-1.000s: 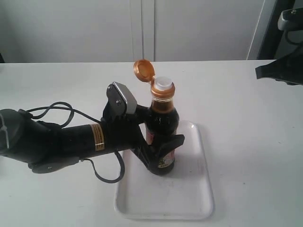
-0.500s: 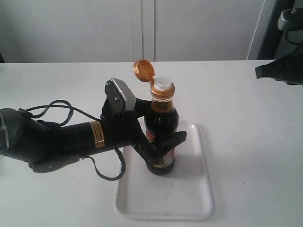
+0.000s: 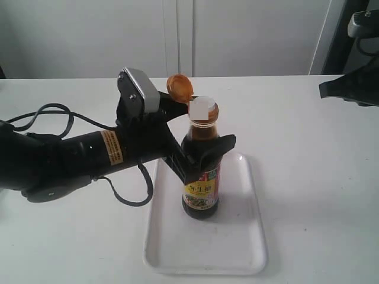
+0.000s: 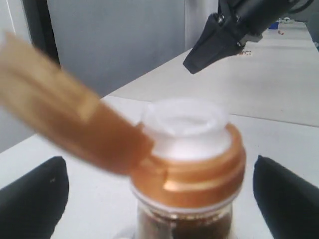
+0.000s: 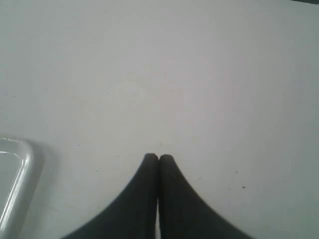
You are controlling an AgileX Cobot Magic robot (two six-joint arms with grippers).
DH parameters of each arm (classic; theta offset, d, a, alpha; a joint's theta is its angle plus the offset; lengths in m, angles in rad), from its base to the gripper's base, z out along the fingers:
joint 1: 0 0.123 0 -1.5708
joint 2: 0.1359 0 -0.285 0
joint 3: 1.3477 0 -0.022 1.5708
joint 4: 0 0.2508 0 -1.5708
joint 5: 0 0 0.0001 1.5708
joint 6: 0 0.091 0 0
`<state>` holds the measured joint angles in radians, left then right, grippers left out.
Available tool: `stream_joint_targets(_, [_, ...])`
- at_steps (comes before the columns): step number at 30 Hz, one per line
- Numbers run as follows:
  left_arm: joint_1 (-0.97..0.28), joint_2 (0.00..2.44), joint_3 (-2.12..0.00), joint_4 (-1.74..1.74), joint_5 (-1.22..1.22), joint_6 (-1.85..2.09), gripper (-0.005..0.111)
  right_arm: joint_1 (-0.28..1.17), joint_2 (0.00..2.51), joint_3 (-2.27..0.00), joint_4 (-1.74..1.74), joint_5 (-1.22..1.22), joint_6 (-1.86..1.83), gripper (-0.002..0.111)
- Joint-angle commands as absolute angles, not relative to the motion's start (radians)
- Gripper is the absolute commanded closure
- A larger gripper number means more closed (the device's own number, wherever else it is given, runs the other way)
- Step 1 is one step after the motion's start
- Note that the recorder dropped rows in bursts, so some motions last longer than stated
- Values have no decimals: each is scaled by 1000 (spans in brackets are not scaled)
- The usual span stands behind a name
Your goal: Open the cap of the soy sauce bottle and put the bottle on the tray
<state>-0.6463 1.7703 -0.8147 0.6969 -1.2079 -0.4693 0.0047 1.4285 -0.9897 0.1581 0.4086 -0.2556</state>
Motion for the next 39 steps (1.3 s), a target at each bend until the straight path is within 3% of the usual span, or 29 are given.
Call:
stream_joint_targets(1, [-651,1721,-816,678,-1207,-467,2,0,1423,-986,164,395,-264,108])
stream_joint_targets(33, [-651,1452,-816,557,-1043,-367,2,0,1423,-986,187,395,-268,108])
stream_joint_targets(36, [-651,1412,-816,514,-945,-358,7,0,1423,-986,187,395,-268,108])
stream_joint_targets(39, [-651,1383,-816,467,-859,-307,27,0,1423,-986,187,395,-268,108])
